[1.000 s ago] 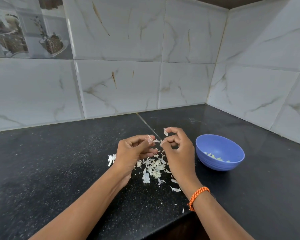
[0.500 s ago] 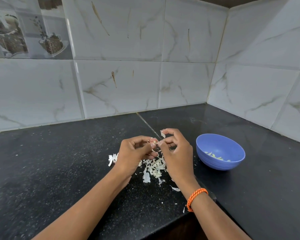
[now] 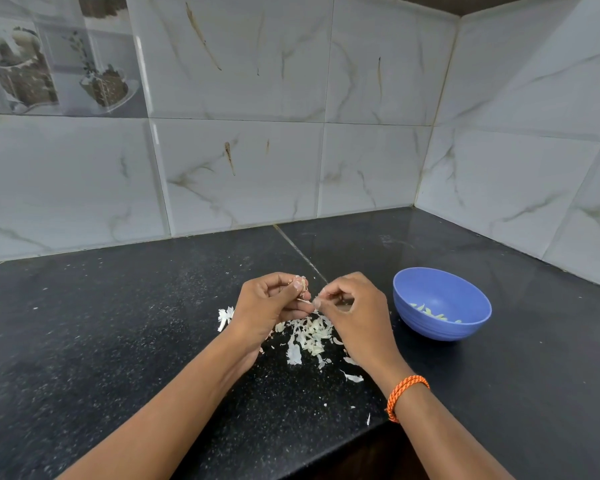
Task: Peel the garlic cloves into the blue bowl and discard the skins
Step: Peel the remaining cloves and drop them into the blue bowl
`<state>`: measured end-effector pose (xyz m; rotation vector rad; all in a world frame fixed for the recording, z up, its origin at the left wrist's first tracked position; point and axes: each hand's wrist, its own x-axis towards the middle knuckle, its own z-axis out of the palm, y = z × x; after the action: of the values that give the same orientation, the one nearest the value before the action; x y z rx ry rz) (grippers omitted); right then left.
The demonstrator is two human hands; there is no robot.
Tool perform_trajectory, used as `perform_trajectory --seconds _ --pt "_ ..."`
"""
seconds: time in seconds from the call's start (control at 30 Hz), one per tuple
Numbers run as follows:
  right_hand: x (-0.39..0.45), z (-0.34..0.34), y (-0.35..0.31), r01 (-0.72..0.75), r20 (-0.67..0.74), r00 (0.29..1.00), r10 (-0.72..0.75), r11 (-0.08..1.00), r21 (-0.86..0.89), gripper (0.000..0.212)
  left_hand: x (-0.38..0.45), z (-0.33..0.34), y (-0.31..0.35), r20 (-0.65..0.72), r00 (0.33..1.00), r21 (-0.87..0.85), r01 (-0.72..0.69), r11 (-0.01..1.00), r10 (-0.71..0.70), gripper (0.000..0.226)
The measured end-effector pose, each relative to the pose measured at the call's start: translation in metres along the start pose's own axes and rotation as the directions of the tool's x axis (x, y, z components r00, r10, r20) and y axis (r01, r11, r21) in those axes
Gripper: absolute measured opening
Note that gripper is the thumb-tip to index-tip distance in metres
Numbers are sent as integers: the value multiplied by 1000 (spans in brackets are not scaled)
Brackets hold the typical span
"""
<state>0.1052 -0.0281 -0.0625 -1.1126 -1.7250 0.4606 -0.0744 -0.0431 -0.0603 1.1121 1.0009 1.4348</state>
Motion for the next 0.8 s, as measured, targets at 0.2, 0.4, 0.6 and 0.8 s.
perform_trajectory --seconds 0.2,0.4,0.6,0.8 --pt "1 -4 2 111 47 993 -106 986 -129 16 3 -2 -2 24 999 -37 38 999 -37 16" --pt "4 -1 -2 144 63 989 -132 961 -237 12 4 -2 -2 29 998 -71 52 996 -50 18" --pt "6 -5 -5 127 96 990 -100 935 -332 15 4 -3 1 -4 999 -59 44 997 -44 18" --pt "6 -5 -5 97 83 994 -71 924 -370 31 2 -2 1 -28 1000 -24 13 1000 -13 16"
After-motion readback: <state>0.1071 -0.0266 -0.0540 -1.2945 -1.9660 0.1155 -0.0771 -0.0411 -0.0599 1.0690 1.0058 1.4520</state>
